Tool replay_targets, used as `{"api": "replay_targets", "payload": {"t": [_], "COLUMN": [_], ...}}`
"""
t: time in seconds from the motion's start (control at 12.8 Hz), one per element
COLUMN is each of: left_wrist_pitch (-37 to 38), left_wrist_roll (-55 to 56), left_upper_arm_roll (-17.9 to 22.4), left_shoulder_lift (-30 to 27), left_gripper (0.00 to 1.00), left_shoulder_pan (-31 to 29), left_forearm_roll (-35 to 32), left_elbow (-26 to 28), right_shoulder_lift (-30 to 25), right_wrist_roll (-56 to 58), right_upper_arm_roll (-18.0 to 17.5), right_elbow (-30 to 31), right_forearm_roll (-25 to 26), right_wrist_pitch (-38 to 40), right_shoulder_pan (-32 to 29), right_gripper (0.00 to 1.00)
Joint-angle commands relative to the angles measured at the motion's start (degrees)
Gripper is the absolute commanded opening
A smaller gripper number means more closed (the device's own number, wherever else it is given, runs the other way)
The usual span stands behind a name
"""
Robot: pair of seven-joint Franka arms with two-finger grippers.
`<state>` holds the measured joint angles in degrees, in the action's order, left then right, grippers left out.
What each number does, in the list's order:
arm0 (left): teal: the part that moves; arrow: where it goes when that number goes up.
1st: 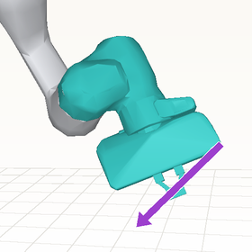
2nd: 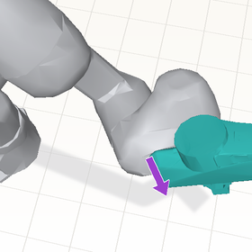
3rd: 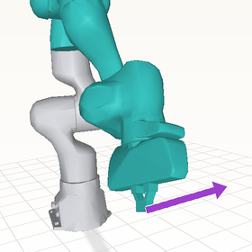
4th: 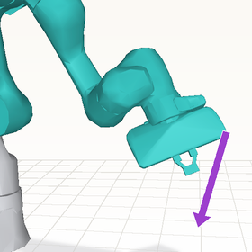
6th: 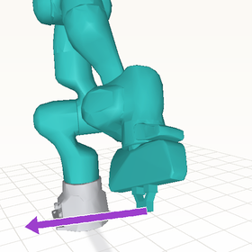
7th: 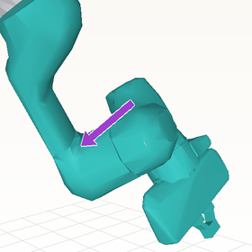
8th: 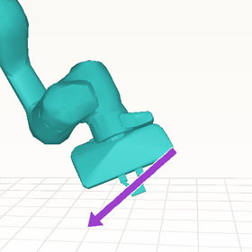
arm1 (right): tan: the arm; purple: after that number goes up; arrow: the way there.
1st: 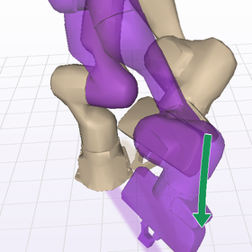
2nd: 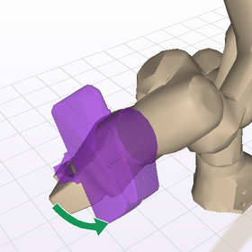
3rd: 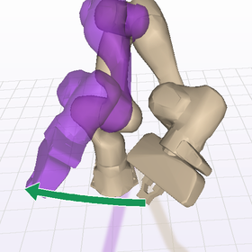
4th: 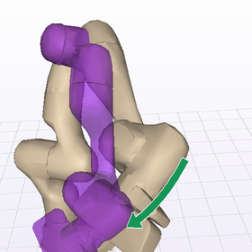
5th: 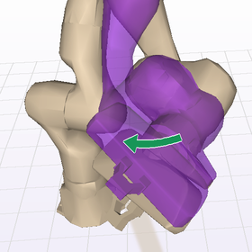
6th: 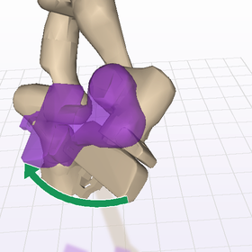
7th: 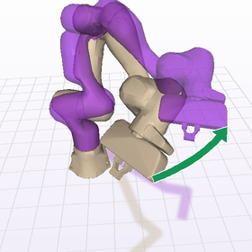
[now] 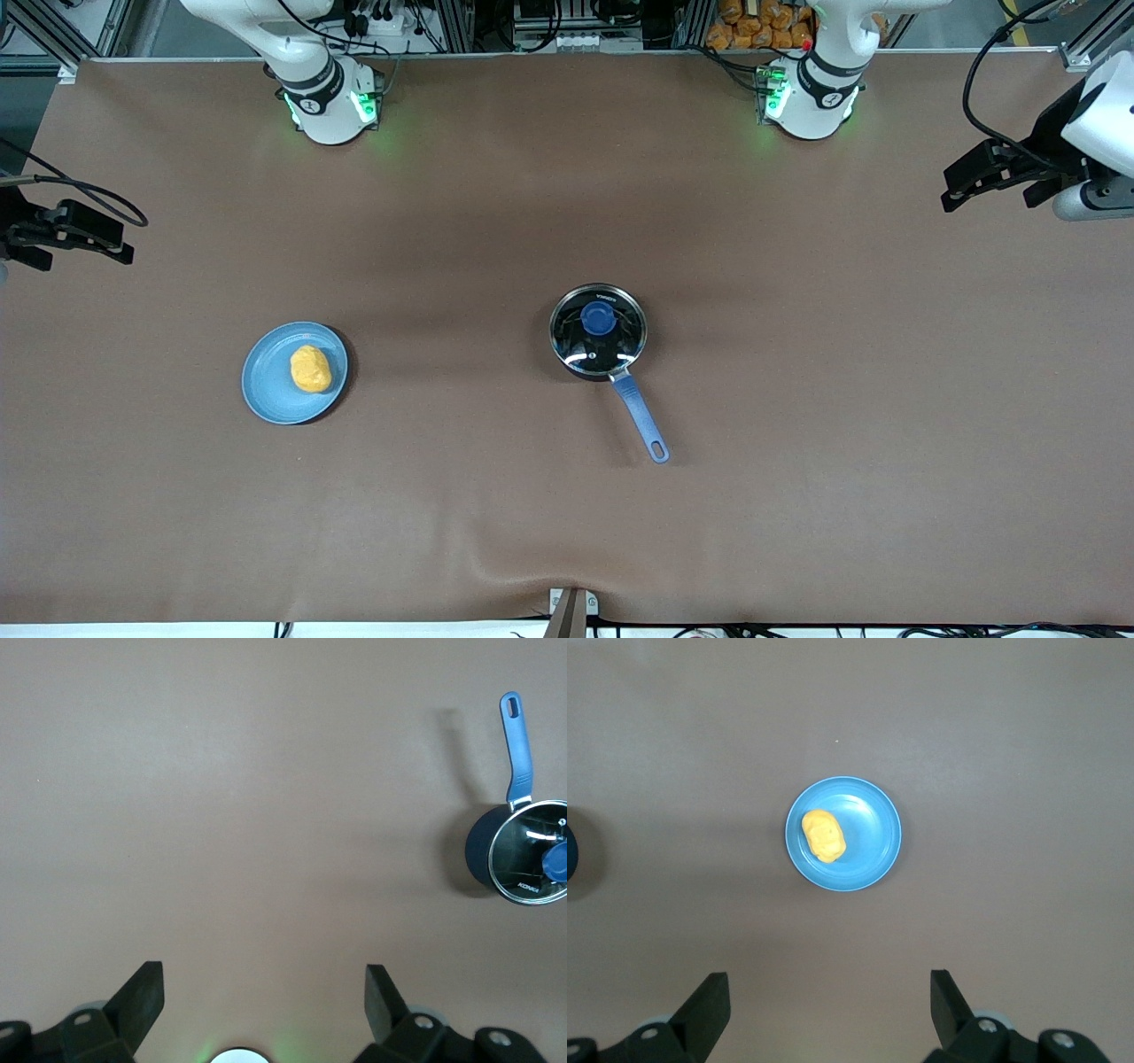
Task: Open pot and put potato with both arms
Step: 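Reach the right gripper to the potato while the left gripper approaches the pot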
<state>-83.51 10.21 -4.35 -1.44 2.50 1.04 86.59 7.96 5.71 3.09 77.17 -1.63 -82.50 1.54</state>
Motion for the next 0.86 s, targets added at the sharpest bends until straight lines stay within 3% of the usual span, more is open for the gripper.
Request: {"api": "replay_targets", "payload": {"t": [0.0,0.39,0.78], "left_wrist_pitch": [0.36,0.36,-1.04], "left_wrist_roll": [-0.71,-0.72,1.99], "left_upper_arm_roll": [0.31,0.48,-0.39], "left_shoulder_lift": [0.12,1.26,5.12], "left_gripper": [1.00,1.00,1.00], "left_shoulder_pan": [-0.39,-0.57,0.75], "left_forearm_roll": [0.28,0.46,1.07], "left_elbow": [-0.63,-2.30,-2.13], "right_shoulder_lift": [-0.05,1.61,4.25], "right_wrist_roll": [0.35,0.17,1.83], "right_upper_arm_roll": [0.07,-0.02,-0.02], "right_elbow": [0.35,5.78,15.80], "right_forearm_roll": [1.01,-0.64,-5.13], "right_wrist_pitch": [0.85,0.51,-10.28], "right_shoulder_pan": [1.44,3.99,5.48], "right_gripper": [1.00,1.00,1.00]}}
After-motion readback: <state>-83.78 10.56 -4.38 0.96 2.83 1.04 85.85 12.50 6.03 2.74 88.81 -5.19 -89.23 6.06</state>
